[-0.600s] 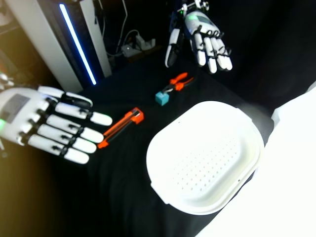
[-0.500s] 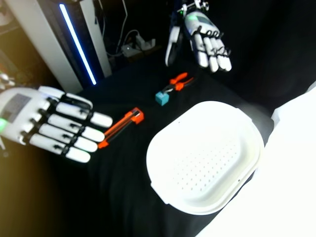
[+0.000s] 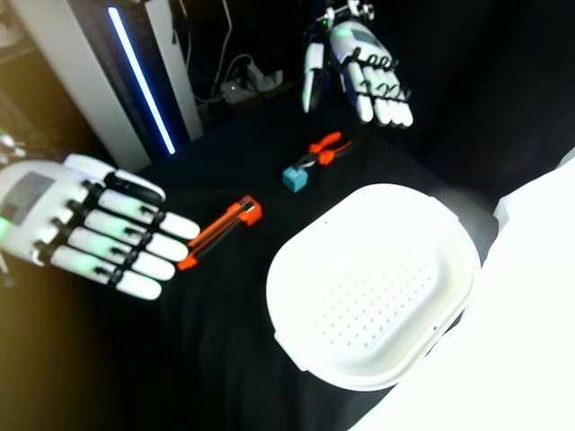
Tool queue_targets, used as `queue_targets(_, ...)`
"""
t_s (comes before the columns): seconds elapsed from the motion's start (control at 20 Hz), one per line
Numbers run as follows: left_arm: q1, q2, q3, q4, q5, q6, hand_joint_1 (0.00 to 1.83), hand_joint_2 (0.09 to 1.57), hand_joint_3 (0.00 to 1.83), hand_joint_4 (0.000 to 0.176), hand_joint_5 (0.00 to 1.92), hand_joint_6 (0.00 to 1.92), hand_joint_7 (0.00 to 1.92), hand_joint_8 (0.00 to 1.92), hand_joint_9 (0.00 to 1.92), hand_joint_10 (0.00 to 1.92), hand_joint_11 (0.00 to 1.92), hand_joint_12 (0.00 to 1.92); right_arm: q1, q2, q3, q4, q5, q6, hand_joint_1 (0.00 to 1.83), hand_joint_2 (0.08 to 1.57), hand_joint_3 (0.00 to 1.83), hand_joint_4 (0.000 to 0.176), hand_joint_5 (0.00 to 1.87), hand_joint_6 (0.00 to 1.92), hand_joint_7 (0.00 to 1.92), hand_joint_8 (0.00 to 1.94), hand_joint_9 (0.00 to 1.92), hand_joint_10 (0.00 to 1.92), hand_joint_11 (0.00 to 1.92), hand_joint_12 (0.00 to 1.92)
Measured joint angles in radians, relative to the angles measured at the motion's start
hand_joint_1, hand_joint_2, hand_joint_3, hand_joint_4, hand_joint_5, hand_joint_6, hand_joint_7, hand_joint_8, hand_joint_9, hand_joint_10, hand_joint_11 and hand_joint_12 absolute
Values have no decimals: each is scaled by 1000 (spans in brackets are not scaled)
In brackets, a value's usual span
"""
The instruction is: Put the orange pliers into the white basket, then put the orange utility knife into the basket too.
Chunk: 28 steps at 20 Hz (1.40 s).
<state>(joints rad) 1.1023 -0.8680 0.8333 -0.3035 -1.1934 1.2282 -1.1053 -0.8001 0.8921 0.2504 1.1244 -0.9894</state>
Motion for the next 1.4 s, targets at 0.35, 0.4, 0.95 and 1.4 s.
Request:
queue_targets(0.35, 50, -23, -13, -37, 23, -17, 522, 1103, 0, 64, 13, 1, 50, 2, 44, 6, 0, 213, 0, 0, 0, 5, 0, 0, 173, 1372, 3, 10, 0, 0, 0, 0, 0, 0, 0, 0)
queue_targets(0.4, 50, -31, -13, -37, 41, -17, 587, 1086, 0, 65, 49, 5, 86, 4, 80, 19, 0, 347, 0, 0, 0, 6, 0, 0, 177, 1372, 3, 19, 0, 0, 0, 0, 0, 0, 0, 0)
queue_targets(0.95, 35, -62, 8, -37, 162, 18, 779, 1104, 1, 18, 186, 2, 188, 2, 174, 54, 0, 659, 0, -2, 2, 13, 0, 0, 179, 1347, 1, 6, 0, 0, 0, 0, 0, 0, 0, 0)
queue_targets(1.4, 10, -103, 51, -85, 223, 62, 862, 1153, 6, 3, 323, 10, 330, 12, 220, 199, 0, 1179, 0, -2, 2, 16, -1, 0, 213, 1344, 0, 0, 0, 0, 0, 0, 0, 0, 0, 0)
